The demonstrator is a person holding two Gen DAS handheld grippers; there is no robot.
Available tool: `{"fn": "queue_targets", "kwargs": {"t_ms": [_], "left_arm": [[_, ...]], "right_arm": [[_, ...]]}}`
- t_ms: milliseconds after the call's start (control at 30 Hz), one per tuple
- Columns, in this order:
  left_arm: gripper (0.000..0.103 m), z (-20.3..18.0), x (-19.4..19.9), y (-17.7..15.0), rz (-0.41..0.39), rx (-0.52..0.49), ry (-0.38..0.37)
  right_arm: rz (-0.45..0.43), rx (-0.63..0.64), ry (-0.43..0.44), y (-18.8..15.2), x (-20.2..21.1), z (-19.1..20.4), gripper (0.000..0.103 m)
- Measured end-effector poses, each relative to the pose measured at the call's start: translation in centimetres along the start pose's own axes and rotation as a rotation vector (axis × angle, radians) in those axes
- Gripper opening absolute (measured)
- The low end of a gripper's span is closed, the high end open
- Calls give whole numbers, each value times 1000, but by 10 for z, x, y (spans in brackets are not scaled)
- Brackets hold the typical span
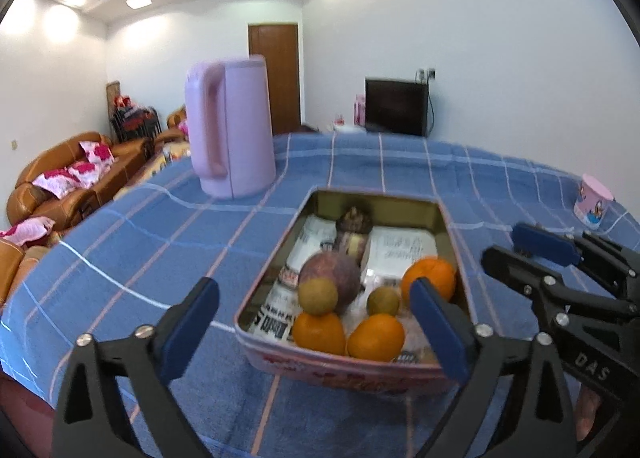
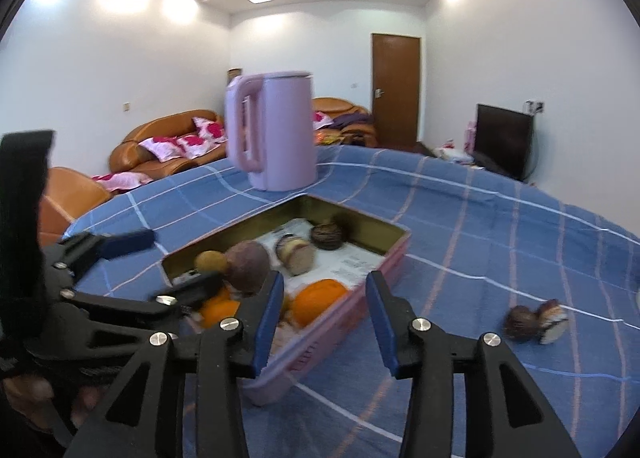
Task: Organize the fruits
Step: 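Move both tools toward the brown fruit and cut fruit piece on the cloth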
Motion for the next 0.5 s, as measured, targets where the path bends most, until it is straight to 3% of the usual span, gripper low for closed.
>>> {"fn": "queue_targets", "kwargs": {"t_ms": [167, 267, 433, 500], "left_arm": [[102, -25, 9, 18, -36, -18, -66], [103, -54, 9, 28, -54, -48, -108], [103, -98, -12, 36, 5, -57, -222], [103, -111, -24, 39, 21, -57, -212]], "right_arm": [[-15, -45, -101, 7, 22, -42, 46], [-17, -63, -190, 10, 36, -75, 53], [1, -124, -306, 13, 48, -128, 55], [28, -140, -327, 12, 44, -141, 57]]}}
Point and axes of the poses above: each gripper's, at about its wrist camera, not at the fingertips, and x roughly against the way its jaws point, z to its left, y to its top, the point moved 2 cm from there along -x, roughly the way its jaws point, and after that the axes turned 12 degrees about -z, right-handed, at the moved point
